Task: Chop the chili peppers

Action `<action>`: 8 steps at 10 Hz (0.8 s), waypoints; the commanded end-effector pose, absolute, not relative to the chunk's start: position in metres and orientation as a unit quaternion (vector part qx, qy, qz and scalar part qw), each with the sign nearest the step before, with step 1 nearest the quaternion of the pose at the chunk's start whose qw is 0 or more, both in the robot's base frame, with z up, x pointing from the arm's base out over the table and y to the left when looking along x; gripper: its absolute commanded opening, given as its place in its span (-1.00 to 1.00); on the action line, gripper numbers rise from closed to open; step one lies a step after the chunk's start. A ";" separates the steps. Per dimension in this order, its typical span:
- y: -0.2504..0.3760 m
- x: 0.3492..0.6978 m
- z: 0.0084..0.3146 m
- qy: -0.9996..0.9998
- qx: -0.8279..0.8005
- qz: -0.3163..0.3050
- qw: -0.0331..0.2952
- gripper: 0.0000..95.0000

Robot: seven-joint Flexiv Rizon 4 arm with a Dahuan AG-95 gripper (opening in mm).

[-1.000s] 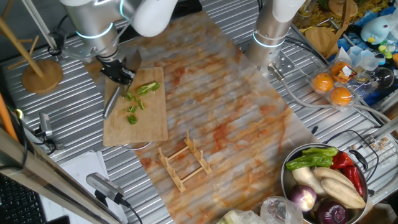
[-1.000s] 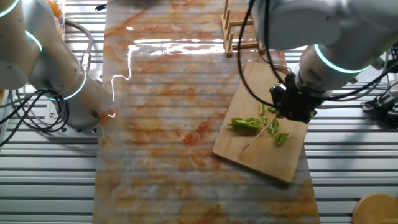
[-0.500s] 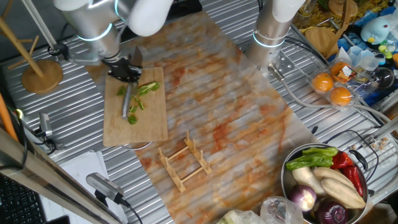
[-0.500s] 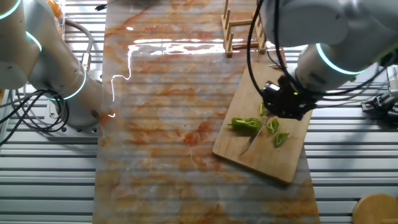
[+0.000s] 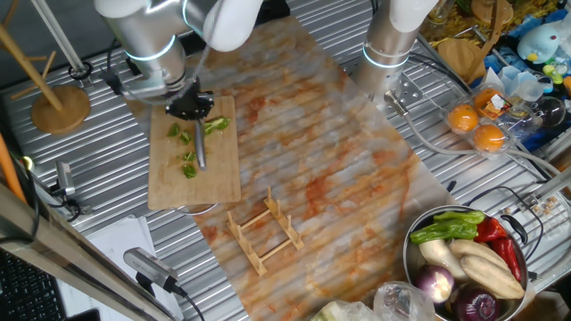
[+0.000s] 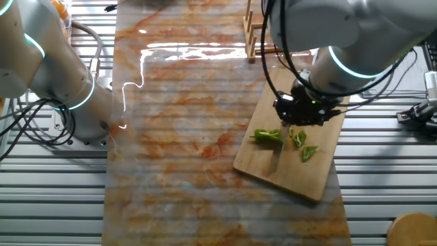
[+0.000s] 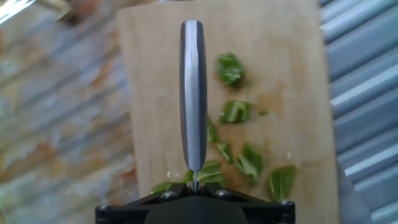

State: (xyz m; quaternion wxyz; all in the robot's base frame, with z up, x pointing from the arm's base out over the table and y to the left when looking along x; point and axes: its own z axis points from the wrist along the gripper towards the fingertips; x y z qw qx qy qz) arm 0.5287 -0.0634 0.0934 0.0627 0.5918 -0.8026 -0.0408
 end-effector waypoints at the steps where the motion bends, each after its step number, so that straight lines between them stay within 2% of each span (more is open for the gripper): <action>1: -0.059 0.526 0.087 -0.765 0.640 -0.040 0.058 -1.00; 4: -0.058 0.513 0.080 -0.762 0.644 -0.033 0.060 -1.00; 8: -0.065 0.518 0.065 -0.750 0.659 -0.021 0.053 -1.00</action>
